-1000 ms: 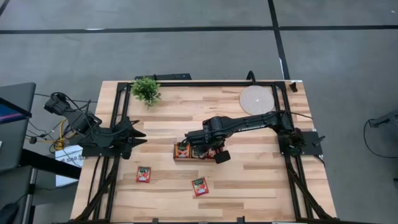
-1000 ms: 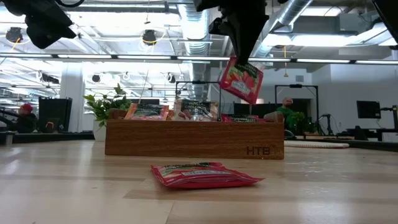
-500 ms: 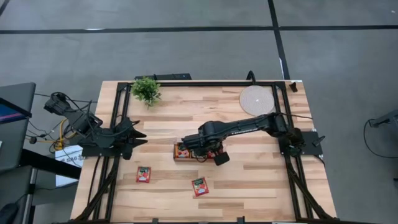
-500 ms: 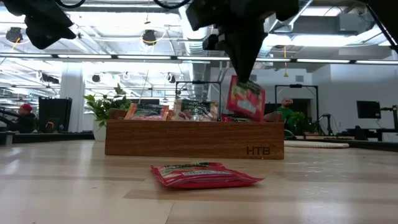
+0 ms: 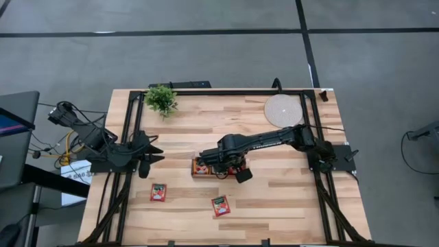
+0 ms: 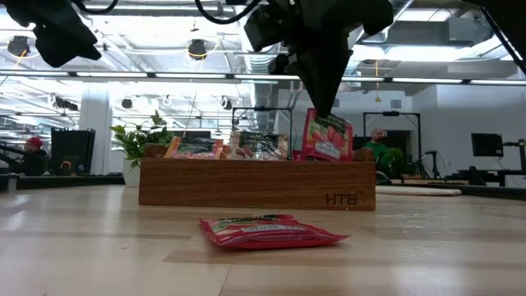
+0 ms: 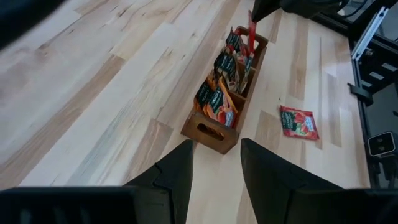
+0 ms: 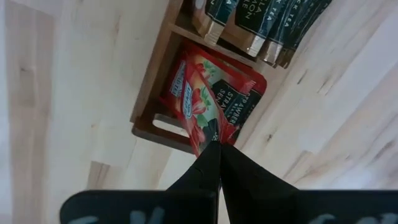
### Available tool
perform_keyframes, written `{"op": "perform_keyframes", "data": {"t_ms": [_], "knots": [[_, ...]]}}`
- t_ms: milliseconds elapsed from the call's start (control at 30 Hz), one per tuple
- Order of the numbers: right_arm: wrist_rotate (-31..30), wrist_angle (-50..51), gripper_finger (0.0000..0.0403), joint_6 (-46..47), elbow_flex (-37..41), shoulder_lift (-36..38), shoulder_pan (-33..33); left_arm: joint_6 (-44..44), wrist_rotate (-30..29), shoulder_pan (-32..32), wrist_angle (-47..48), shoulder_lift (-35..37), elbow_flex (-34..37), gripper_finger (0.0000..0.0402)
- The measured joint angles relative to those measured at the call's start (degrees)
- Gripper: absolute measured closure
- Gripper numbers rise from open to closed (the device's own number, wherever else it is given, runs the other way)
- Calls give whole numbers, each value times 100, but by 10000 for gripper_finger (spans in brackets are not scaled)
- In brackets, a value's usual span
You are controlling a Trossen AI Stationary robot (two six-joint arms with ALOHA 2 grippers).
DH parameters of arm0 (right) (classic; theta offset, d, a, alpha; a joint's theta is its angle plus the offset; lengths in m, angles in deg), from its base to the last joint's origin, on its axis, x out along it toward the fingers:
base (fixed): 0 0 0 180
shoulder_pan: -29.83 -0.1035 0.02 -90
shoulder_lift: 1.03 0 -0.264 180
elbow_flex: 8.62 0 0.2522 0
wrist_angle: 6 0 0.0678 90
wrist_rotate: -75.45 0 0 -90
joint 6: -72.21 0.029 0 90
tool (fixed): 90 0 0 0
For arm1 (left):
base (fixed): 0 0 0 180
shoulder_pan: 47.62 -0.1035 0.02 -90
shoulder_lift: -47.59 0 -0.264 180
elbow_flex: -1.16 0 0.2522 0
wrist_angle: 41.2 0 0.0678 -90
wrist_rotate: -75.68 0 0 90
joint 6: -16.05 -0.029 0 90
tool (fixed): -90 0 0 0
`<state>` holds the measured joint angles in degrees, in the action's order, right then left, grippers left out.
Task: Pick & Place Tea
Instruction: Put the red tea bag into the right section of the wooden organizer
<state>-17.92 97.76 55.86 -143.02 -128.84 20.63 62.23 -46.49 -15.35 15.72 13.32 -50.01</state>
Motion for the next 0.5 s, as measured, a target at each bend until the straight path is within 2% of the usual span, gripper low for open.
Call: {"op": "perform_keyframes", "data": {"t_ms": [133,500], "knots": [[176,2,403,26,0,0,35,2,2,0,0,-29,0,276],[192,2,403,27,0,0,22,-5,3,0,0,-29,0,276]]}}
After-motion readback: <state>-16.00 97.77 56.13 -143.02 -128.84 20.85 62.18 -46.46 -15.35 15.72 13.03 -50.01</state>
